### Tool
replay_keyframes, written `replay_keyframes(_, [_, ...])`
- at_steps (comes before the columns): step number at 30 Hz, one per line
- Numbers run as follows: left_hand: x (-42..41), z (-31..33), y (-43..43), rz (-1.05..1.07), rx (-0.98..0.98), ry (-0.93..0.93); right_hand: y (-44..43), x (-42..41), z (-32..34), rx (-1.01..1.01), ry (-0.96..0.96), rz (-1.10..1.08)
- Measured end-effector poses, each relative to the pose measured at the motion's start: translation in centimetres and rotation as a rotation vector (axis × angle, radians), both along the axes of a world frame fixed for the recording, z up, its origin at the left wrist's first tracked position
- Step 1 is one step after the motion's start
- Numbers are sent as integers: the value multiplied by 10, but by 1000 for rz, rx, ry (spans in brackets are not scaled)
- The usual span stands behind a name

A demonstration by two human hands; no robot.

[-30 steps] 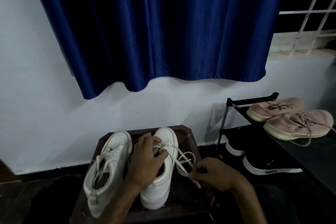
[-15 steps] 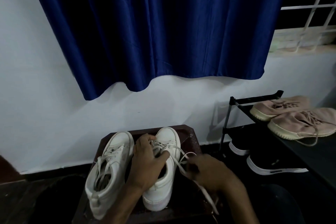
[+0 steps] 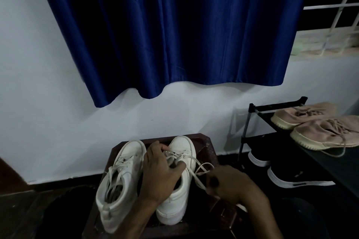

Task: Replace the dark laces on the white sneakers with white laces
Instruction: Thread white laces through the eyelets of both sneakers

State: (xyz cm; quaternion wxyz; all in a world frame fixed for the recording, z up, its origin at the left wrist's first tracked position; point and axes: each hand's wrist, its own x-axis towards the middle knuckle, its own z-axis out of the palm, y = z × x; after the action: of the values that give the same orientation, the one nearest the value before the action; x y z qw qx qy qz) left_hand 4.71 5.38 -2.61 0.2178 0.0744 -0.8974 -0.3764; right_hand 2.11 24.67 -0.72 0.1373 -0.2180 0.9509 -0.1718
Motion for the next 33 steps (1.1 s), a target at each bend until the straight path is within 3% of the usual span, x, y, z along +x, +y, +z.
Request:
replay_keyframes(2, [0,0,0,-8,11,-3,23,1,8,131,-183,23])
replay_keyframes(3, [0,0,0,-7,17,5,25,2,9,128,-169,0])
replay_keyframes(8, [3,2,3,25,27,51,-30,-2,-6,-418,146,-175])
replay_keyframes(11, [4,2,3,40,36,60,-49,-1,-14,-483,256,-201])
replay_keyframes(13, [3,2,2,40,44,49,-34,2,-13,-316,207,-149])
replay_keyframes(15, [2,1,2,36,31,39,-6,1,-8,27,-22,6])
replay_keyframes(17, [1,-1,1,36,31,30,16,1,-4,141,-215,43])
replay_keyframes(19, [0,-1,1,36,39,33,16,0,-3,89,-122,-44])
replay_keyframes(22, [0,-2,2,34,64,24,-17,-4,-11,-272,121,-197])
replay_keyframes(24, [0,-2,2,43,77,22,-39,-5,-20,-470,157,-177])
replay_keyframes(26, [1,-2,2,55,79,26,-47,-3,-23,-539,165,-160])
replay_keyframes(28, [1,-2,2,58,67,21,-37,-2,-20,-490,124,-117])
replay_keyframes(31, [2,-2,2,48,74,0,-9,-2,-19,-248,-128,-46])
replay_keyframes(33, [3,0,2,54,87,-21,-3,-5,-21,-216,-113,-90])
